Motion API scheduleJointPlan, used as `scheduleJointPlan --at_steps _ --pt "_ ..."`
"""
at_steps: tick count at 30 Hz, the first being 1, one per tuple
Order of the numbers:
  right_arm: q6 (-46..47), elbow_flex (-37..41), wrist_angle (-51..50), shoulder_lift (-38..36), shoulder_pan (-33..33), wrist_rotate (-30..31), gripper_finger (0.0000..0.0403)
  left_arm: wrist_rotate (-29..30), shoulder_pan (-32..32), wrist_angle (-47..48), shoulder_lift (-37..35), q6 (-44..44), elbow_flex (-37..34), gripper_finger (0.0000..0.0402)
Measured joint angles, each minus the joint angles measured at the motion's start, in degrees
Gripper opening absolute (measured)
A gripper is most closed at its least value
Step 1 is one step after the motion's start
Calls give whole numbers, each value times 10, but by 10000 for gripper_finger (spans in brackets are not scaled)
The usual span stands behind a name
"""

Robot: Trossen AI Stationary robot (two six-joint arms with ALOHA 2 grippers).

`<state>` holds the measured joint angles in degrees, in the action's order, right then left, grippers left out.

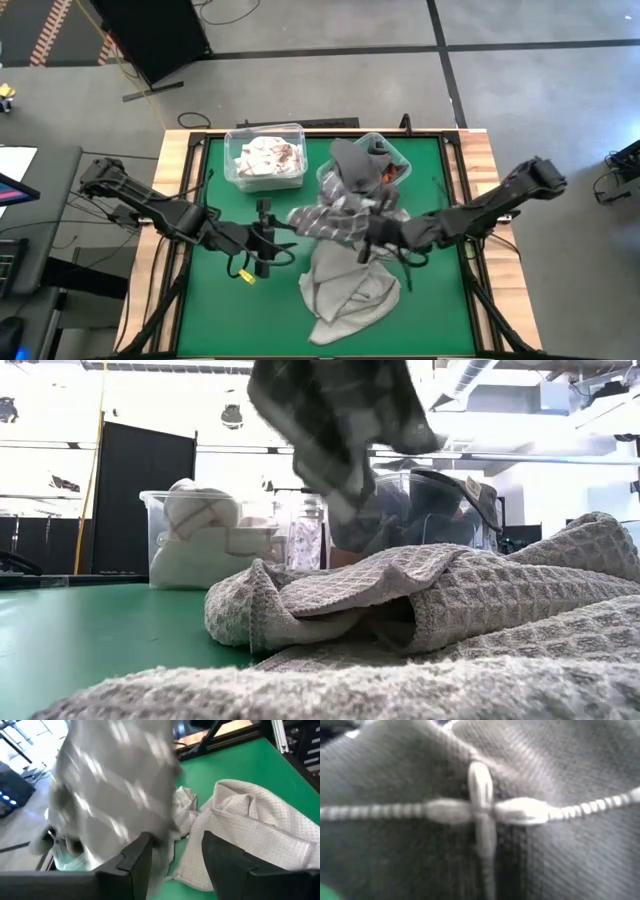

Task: Sort towels by color in basket
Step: Put the gray patterned towel into the right transparent bin

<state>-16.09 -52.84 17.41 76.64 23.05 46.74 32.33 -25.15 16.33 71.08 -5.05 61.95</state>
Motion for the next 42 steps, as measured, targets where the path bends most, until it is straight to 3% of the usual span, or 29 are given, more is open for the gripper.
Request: scheduleJointPlan --at_steps 7,13,20,23,30,34,42 --pt "-108 0 -25 -95 19 125 80 0 0 42 2 36 -1 174" --pt "-133 0 -119 -152 16 227 80 0 0 53 2 54 -2 174" --pt "-62 1 -261 -174 -35 237 80 0 0 53 2 62 -2 174" --pt "-5 1 -333 -174 -73 187 80 -1 0 53 2 70 -2 174" --pt "100 1 -434 -159 -188 -3 80 -5 0 53 2 81 -2 174" --pt "119 1 -434 -124 -249 -114 80 -5 0 52 3 81 -3 174" --pt "145 1 -374 -37 -337 -243 80 -5 0 34 3 89 -25 174"
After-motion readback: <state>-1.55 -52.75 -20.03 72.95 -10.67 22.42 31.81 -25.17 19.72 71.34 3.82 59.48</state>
